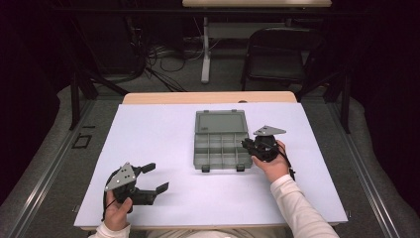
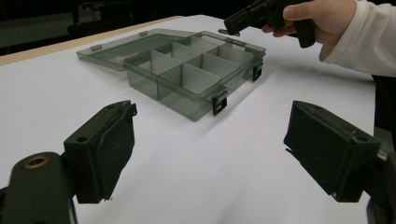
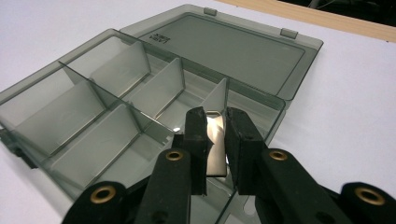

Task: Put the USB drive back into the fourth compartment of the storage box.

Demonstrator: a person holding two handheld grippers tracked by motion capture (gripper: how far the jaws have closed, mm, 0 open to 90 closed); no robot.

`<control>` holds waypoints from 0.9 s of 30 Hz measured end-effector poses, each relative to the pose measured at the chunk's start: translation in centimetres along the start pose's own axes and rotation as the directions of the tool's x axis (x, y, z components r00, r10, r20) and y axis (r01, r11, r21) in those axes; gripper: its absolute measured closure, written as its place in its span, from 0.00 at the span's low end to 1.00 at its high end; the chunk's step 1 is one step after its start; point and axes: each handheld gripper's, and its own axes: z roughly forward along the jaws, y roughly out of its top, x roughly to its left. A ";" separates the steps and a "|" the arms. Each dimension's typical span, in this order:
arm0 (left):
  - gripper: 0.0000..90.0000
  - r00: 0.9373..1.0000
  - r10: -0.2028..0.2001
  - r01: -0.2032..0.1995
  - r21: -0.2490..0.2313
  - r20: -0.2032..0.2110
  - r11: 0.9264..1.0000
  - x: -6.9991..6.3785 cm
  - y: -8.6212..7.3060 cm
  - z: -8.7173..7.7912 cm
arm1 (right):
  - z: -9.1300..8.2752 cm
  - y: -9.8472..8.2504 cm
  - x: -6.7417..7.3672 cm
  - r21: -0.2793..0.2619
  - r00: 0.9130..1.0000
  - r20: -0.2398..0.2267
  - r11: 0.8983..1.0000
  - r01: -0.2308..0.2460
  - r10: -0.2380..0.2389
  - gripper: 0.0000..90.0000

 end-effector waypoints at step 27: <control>0.17 1.000 -0.004 0.004 -0.001 -0.001 1.000 0.0 0.0 0.1 | 2.2 0.6 -0.1 -0.005 0.999 0.043 1.000 -0.015 0.015 0.88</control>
